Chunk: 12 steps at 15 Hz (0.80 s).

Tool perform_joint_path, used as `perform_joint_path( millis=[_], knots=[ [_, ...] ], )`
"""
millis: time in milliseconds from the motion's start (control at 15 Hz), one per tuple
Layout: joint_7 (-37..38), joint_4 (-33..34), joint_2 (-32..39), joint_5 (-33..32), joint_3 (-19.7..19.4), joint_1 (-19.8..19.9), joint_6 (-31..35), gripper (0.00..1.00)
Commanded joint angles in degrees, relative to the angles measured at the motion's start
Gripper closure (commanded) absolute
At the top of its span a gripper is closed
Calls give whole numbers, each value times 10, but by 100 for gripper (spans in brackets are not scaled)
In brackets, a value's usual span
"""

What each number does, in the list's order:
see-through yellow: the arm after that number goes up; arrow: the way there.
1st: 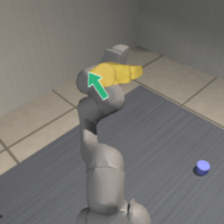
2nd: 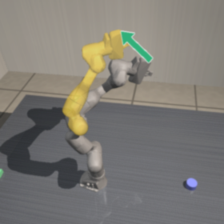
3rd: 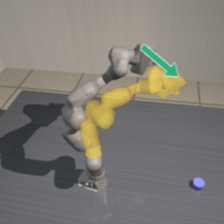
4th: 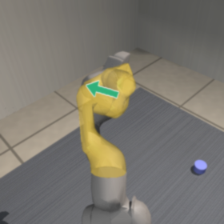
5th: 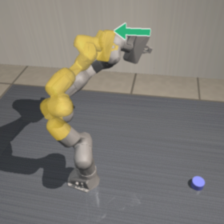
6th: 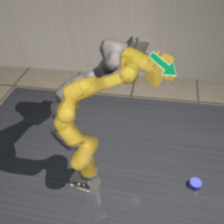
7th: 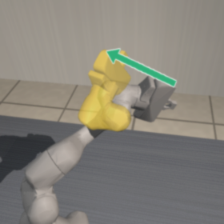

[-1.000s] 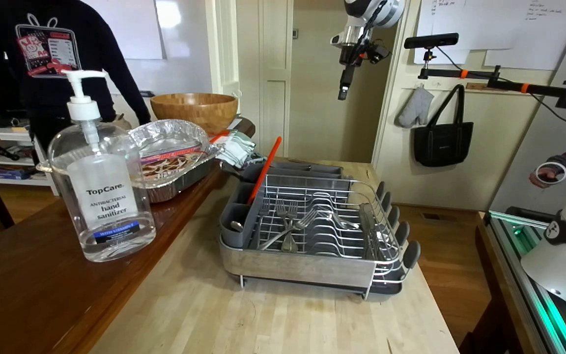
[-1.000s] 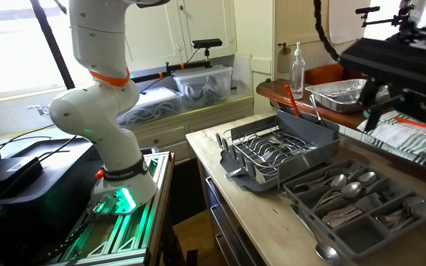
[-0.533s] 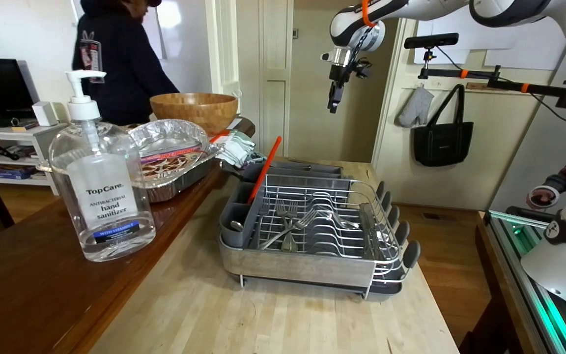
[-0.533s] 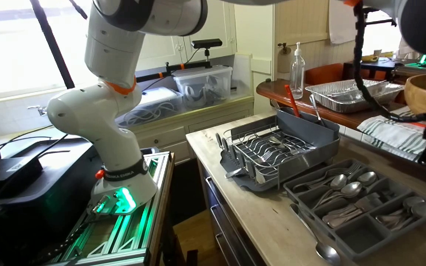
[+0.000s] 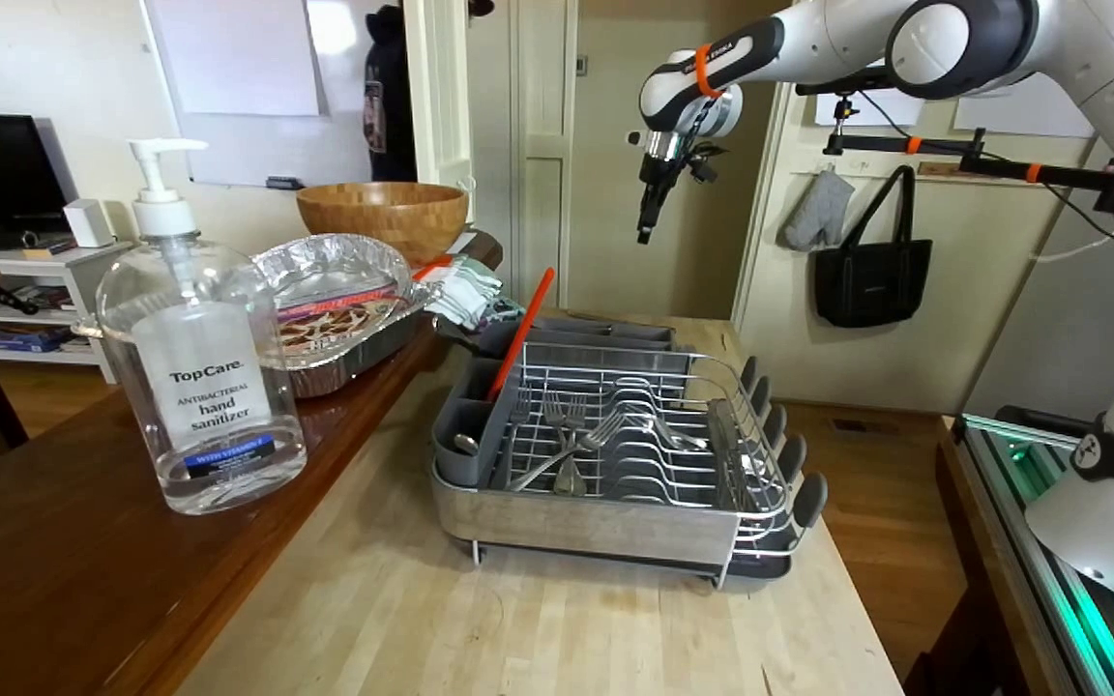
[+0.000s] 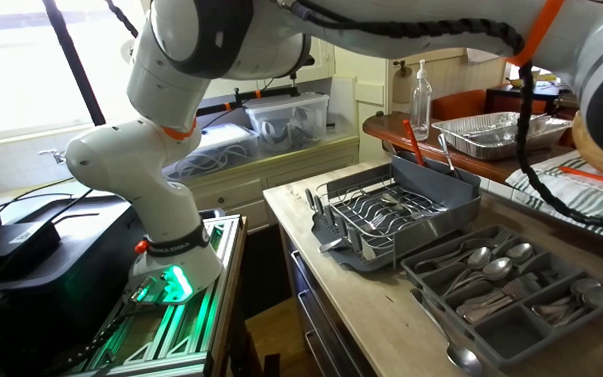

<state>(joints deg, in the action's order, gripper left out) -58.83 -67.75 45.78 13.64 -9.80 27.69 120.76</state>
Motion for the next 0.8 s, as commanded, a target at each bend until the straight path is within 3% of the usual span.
perform_joint_path(
  millis=[0,133,400,467,733],
  knots=[
    [1,2,0,0,0,0,0,0],
    [24,-8,12,-1,-11,-2,35,0],
    [95,7,77,-5,-41,2,41,0],
    [120,17,95,-34,-19,22,27,0],
    [145,26,153,-92,-15,26,2,0]
  ],
)
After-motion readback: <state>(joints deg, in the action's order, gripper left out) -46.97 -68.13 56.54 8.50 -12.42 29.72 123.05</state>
